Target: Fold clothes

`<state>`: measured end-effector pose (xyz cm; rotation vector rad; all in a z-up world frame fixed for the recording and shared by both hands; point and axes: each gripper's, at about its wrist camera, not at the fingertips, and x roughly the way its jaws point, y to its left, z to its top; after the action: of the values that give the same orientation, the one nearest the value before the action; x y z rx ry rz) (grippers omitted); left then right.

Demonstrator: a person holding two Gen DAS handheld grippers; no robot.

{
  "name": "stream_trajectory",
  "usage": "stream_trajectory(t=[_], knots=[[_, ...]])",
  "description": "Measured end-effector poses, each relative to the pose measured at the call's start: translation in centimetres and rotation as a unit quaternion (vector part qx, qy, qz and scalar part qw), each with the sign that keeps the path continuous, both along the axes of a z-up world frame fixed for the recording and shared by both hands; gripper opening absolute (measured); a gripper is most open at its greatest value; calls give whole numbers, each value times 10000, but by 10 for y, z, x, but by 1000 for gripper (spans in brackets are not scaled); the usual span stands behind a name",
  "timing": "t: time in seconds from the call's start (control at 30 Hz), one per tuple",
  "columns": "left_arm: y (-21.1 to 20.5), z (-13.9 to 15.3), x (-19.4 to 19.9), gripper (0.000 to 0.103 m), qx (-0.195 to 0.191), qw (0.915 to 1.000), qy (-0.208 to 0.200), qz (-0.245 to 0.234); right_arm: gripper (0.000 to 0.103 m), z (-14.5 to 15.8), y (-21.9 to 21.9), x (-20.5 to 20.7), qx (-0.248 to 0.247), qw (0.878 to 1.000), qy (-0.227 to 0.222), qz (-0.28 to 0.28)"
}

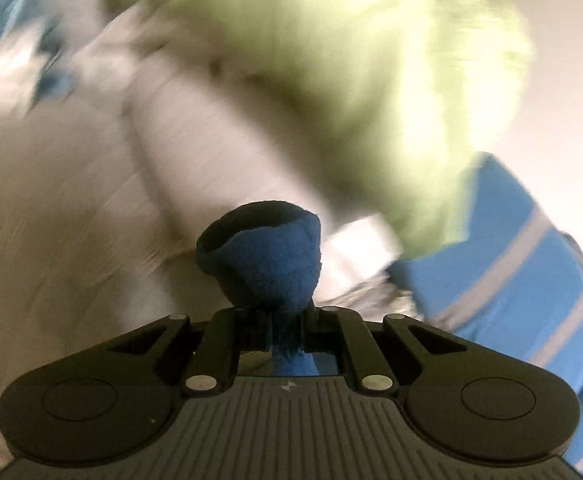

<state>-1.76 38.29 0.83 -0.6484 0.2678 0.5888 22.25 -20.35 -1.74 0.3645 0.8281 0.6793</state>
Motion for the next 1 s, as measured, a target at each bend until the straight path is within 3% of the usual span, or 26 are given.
stream_trajectory(t=[0.2,0.53,1.0], knots=[[-62,56,17,11,928,9921,-120,-832,103,-4,-2,2,6,9999,113,-86],[-126,119,72,11,1607,9689,-325,-1853,103,-8,-1,5,6,9997,222,-48],[-193,153,156,10,1975,9436,-463,-2617,103,-5,4,2,-119,9999,62,68]])
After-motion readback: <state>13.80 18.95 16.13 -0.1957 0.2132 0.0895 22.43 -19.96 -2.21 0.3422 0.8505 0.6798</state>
